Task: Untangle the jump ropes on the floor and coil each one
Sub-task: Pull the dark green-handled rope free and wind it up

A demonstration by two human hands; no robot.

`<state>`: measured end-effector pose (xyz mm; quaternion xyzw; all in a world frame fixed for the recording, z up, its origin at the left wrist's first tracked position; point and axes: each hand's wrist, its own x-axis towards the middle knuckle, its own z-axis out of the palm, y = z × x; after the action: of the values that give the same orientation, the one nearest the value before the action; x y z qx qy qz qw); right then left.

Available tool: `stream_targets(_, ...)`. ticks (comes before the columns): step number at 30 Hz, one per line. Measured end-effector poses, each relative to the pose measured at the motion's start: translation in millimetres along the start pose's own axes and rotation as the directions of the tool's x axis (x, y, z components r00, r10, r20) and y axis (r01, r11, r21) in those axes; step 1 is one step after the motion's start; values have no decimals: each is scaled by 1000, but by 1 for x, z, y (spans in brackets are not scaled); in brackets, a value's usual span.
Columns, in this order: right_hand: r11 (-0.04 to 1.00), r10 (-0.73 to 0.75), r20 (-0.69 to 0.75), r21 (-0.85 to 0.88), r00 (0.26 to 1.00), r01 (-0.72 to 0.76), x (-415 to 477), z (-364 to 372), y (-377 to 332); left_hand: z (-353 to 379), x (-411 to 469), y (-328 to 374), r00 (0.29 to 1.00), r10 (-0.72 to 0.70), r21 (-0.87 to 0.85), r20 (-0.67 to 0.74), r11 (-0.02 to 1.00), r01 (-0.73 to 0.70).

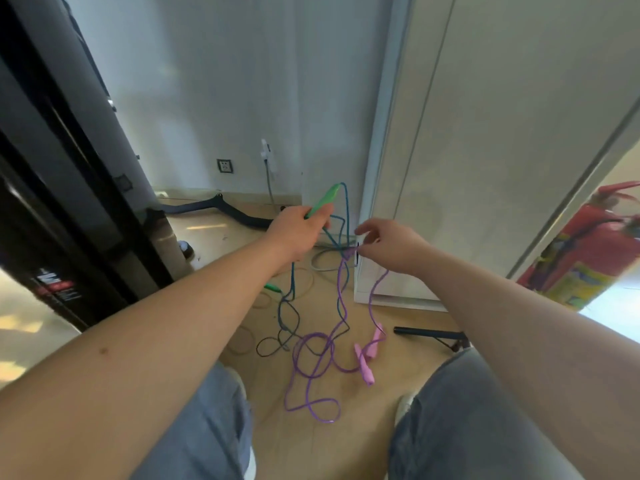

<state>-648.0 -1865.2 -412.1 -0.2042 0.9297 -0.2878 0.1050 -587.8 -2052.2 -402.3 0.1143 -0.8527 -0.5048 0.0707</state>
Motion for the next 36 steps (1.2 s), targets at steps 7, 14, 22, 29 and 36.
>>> stream_targets(7, 933, -23, 49, 361, 999, 3, 23, 23, -7, 18, 20, -12, 994, 17, 84, 109, 996, -26)
stream_targets(14, 690, 59, 114, 713, 992, -124, 50, 21, 3, 33, 35, -32, 977, -41, -97, 211, 993, 63)
stream_targets(22, 609, 290, 58, 759, 955, -231, 86, 42, 32, 53, 61, -64, 945, -116, -53, 306, 989, 139)
stream_targets(29, 681, 394, 67, 648, 917, -340, 106, 37, 60, 67, 81, -62, 947, -103, 74, 304, 994, 84)
stream_targets(36, 608, 461, -52, 746, 886, -273, 111, 32, 75, 74, 85, -67, 944, -103, 243, 313, 970, 25)
